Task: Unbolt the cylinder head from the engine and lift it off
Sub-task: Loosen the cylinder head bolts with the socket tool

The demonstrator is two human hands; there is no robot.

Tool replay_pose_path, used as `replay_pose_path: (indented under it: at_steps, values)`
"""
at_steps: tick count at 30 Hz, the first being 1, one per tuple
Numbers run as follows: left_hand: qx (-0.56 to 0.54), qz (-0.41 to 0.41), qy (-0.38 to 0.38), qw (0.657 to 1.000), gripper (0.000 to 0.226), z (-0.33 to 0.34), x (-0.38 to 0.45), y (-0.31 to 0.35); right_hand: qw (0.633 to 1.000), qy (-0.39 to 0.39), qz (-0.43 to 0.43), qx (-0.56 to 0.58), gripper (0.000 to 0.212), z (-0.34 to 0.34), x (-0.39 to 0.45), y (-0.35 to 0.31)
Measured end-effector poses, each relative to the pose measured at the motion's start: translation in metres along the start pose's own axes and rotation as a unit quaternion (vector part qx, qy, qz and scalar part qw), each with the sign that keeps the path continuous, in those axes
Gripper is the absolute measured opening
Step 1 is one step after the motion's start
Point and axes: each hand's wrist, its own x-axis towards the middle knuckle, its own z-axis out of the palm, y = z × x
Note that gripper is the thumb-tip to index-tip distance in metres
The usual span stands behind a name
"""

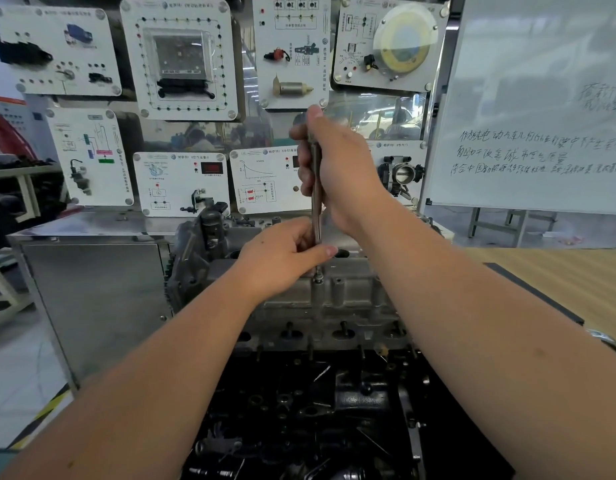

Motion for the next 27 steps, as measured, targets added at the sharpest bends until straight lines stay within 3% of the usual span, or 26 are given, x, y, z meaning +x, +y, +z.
replay_pose_path:
  at_steps: [6,11,17,19,24,27]
  values:
    - [-0.086,0.016,-0.051,0.995,0.012,-0.009,0.0,-0.002,0.995,-0.034,0.085,0.044,0.04,0.005,0.006,-0.005]
    - [-0.027,0.018,-0.055,0.998,0.023,-0.004,-0.001,-0.001,0.995,0.025,0.081,0.044,0.038,0.004,0.007,-0.006]
    - [-0.039,-0.004,-0.026,0.999,0.048,-0.004,-0.002,0.002,0.998,-0.022,0.058,-0.006,0.037,0.01,0.003,-0.004]
    - [-0.026,-0.007,-0.019,0.999,0.05,-0.002,-0.001,0.004,0.998,0.008,0.048,-0.034,0.036,0.014,0.003,-0.005]
    - [0.028,-0.013,-0.015,0.999,0.03,0.0,0.003,0.001,0.989,0.133,-0.002,-0.066,0.039,0.019,0.001,-0.002]
    - [0.013,-0.004,-0.051,0.999,0.022,-0.004,0.001,-0.001,0.989,0.14,0.034,-0.035,0.038,0.018,0.004,-0.005]
